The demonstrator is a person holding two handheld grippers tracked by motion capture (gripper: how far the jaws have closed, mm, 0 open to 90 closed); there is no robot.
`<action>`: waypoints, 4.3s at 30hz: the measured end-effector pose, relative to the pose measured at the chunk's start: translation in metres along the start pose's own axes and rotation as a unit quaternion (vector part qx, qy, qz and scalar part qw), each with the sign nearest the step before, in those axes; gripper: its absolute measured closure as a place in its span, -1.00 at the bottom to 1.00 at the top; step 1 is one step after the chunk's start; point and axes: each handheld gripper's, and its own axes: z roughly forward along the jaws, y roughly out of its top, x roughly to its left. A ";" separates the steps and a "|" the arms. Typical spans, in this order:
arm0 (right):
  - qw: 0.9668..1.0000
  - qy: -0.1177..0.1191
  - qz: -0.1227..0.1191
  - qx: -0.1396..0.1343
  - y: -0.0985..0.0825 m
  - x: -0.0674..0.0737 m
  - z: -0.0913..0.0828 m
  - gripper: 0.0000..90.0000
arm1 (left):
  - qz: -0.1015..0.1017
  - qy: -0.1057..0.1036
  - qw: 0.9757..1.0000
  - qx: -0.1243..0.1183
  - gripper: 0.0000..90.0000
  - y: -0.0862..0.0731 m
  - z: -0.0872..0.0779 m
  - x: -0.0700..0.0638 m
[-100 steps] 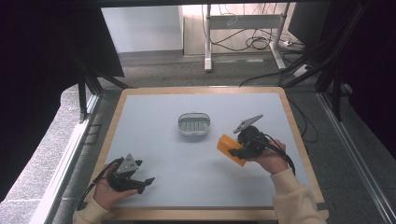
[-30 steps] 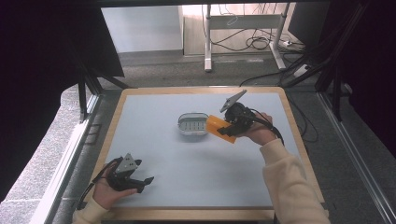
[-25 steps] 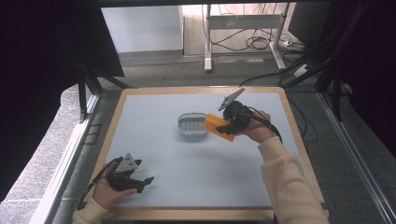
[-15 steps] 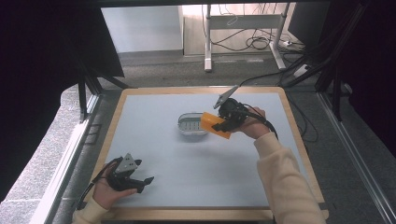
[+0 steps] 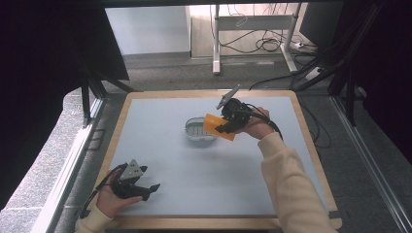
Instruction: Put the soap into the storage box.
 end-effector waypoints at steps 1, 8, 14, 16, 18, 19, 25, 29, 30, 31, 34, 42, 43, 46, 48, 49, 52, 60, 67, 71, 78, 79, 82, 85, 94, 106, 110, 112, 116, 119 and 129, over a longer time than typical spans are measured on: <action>1.000 0.000 -0.001 0.001 0.000 -0.001 0.001 0.36 | 0.000 0.000 1.000 0.000 -0.57 0.000 0.000 0.000; 1.000 0.004 -0.002 -0.003 0.003 -0.007 0.006 0.36 | 0.000 0.000 1.000 0.000 -0.57 0.000 0.000 0.000; 1.000 0.006 -0.006 0.001 0.007 -0.011 0.013 0.36 | 0.000 0.000 1.000 -0.001 -0.57 0.000 0.000 0.000; 1.000 0.007 -0.003 -0.001 0.009 -0.012 0.015 0.36 | 0.002 0.000 1.000 0.000 -0.57 0.000 -0.001 0.000; 1.000 0.009 -0.003 -0.003 0.011 -0.013 0.018 0.36 | 0.001 0.000 1.000 -0.001 -0.57 0.000 -0.001 0.000; 1.000 0.010 0.000 -0.003 0.012 -0.014 0.020 0.36 | 0.001 0.000 1.000 -0.001 -0.57 0.000 -0.002 0.000; 1.000 0.017 -0.001 -0.004 0.016 -0.018 0.028 0.36 | 0.000 0.000 1.000 0.000 -0.57 0.000 -0.001 0.001; 1.000 0.017 0.000 -0.001 0.018 -0.020 0.032 0.36 | 0.001 -0.001 1.000 0.000 -0.57 0.000 -0.001 0.001; 1.000 0.018 -0.001 -0.001 0.018 -0.021 0.033 0.36 | 0.001 -0.001 1.000 0.000 -0.57 0.000 -0.001 0.001; 1.000 0.018 -0.001 -0.001 0.019 -0.022 0.034 0.36 | 0.002 -0.001 1.000 0.000 -0.57 0.000 -0.001 0.001; 1.000 0.023 -0.006 -0.004 0.021 -0.023 0.036 0.36 | 0.002 -0.001 1.000 0.001 -0.57 0.000 -0.001 0.001; 0.999 0.032 -0.021 0.000 0.028 -0.024 0.047 0.36 | 0.001 -0.002 1.000 0.001 -0.57 0.000 -0.001 0.001; 0.999 0.032 -0.022 -0.001 0.028 -0.024 0.048 0.36 | 0.001 -0.002 1.000 0.001 -0.57 0.000 -0.001 0.001; 0.999 0.038 -0.026 -0.004 0.031 -0.024 0.051 0.36 | 0.001 -0.001 1.000 -0.002 -0.57 0.000 -0.001 0.001; 0.999 0.040 -0.028 -0.005 0.032 -0.025 0.053 0.36 | 0.001 -0.002 1.000 -0.003 -0.57 0.000 -0.001 0.001; 0.999 0.041 -0.028 -0.004 0.033 -0.025 0.055 0.36 | 0.002 -0.002 1.000 -0.002 -0.57 0.000 -0.001 0.000; 0.999 0.042 -0.031 -0.002 0.034 -0.027 0.058 0.36 | 0.004 -0.002 1.000 -0.002 -0.57 0.000 -0.001 0.000; 0.998 0.048 -0.033 -0.004 0.036 -0.032 0.068 0.36 | 0.004 -0.003 1.000 0.000 -0.57 0.000 -0.001 0.000; 0.998 0.056 -0.035 -0.010 0.040 -0.036 0.076 0.36 | 0.005 -0.004 1.000 0.000 -0.57 0.000 -0.001 0.001; 0.998 0.057 -0.037 -0.010 0.041 -0.039 0.082 0.36 | 0.004 -0.004 1.000 0.000 -0.57 0.000 0.000 0.001; 0.998 0.060 -0.035 -0.008 0.038 -0.045 0.090 0.36 | 0.002 -0.005 1.000 0.001 -0.57 -0.001 0.000 0.001; 0.998 0.058 -0.035 -0.008 0.038 -0.047 0.091 0.36 | 0.002 -0.005 1.000 0.001 -0.57 -0.001 0.000 0.001; 0.997 0.060 -0.037 -0.007 0.036 -0.049 0.093 0.36 | 0.002 -0.004 1.000 0.000 -0.57 -0.001 0.000 0.002; 0.997 0.061 -0.037 -0.005 0.035 -0.050 0.095 0.36 | 0.002 -0.004 1.000 0.000 -0.57 -0.001 0.000 0.001; 0.997 0.070 -0.041 -0.002 0.035 -0.050 0.101 0.36 | 0.001 -0.003 1.000 0.000 -0.57 -0.001 -0.001 0.001; 0.999 -0.007 0.013 -0.044 0.033 -0.049 0.093 -0.35 | 0.003 -0.004 1.000 0.001 -0.57 -0.001 -0.001 0.001; 0.998 -0.021 0.025 -0.054 0.032 -0.048 0.090 -0.44 | 0.003 -0.003 1.000 0.002 -0.57 -0.001 0.000 0.000; 0.997 -0.025 0.031 -0.060 0.032 -0.047 0.089 -0.46 | 0.003 -0.004 1.000 0.002 -0.57 -0.001 0.000 0.000; 0.994 -0.032 0.059 -0.080 0.031 -0.046 0.084 -0.47 | 0.005 -0.003 1.000 0.003 -0.57 0.000 0.000 0.001; 0.992 -0.028 0.075 -0.097 0.027 -0.043 0.078 -0.47 | 0.005 -0.002 1.000 0.003 -0.57 0.000 0.000 0.001; 0.988 -0.061 0.101 -0.100 0.005 -0.024 0.060 -0.53 | 0.005 0.000 1.000 0.001 -0.57 0.001 0.001 0.000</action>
